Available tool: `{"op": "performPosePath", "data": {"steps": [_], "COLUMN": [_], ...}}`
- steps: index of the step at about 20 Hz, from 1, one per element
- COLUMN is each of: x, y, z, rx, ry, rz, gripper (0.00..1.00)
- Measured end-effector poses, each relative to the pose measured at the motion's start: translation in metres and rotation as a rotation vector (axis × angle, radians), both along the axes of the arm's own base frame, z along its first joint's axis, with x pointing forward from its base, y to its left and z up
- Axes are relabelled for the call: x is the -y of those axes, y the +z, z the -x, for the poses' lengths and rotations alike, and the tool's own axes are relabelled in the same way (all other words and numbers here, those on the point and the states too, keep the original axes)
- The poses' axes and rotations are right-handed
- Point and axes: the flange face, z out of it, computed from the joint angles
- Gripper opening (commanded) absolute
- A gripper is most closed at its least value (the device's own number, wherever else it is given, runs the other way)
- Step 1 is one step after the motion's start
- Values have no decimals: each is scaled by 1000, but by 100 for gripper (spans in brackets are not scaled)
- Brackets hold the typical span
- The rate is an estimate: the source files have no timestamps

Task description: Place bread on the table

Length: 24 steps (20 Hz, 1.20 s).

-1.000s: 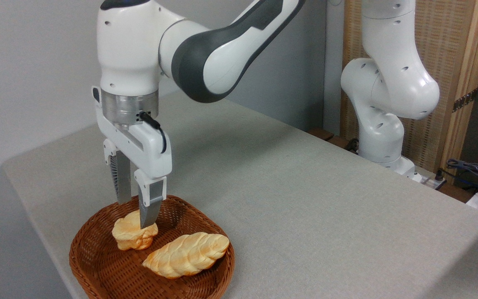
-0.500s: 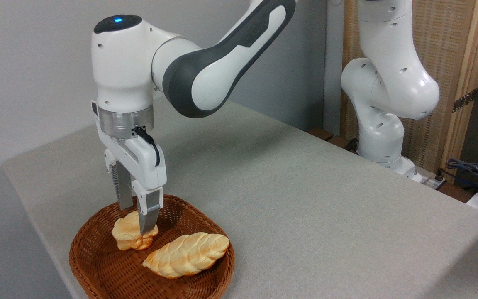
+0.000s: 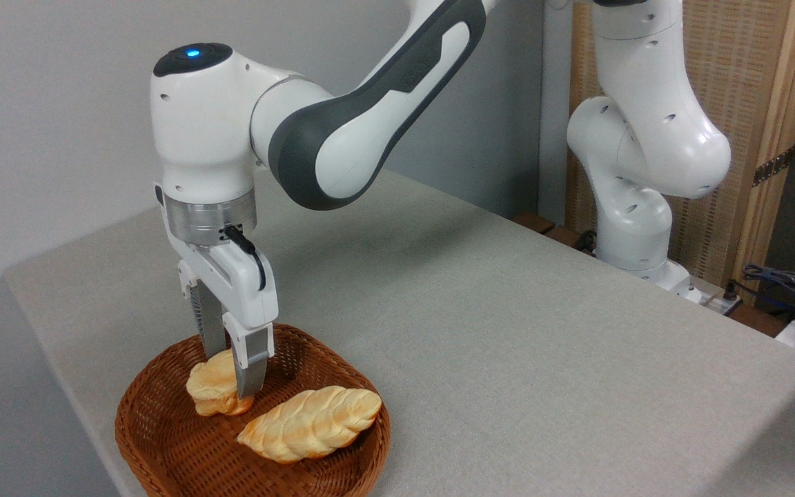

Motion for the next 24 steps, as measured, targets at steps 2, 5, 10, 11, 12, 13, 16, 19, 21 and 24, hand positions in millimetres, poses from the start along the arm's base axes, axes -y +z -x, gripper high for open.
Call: {"op": "performPosePath", "data": {"steps": [2,5,10,11,12,13,16,19,21,24], "x": [0,0,1,1,1,1,1,1,1,1], "y": [-1,-2,-2,-2,-2,-2,-2,-2,-2,-2], "z": [0,0,0,0,0,0,0,0,0,0], "rx": [0,2,3,3,3,3,3,3,3,3], "ry": [-7,-18,-21,-21,-21,-21,-21,-21,-21,-21], "rz": [-8,-27,-29,-29,-29,-29,-29,-29,-29,-29], "gripper": [61,46,46,46,46,46,45,33,33,33]}}
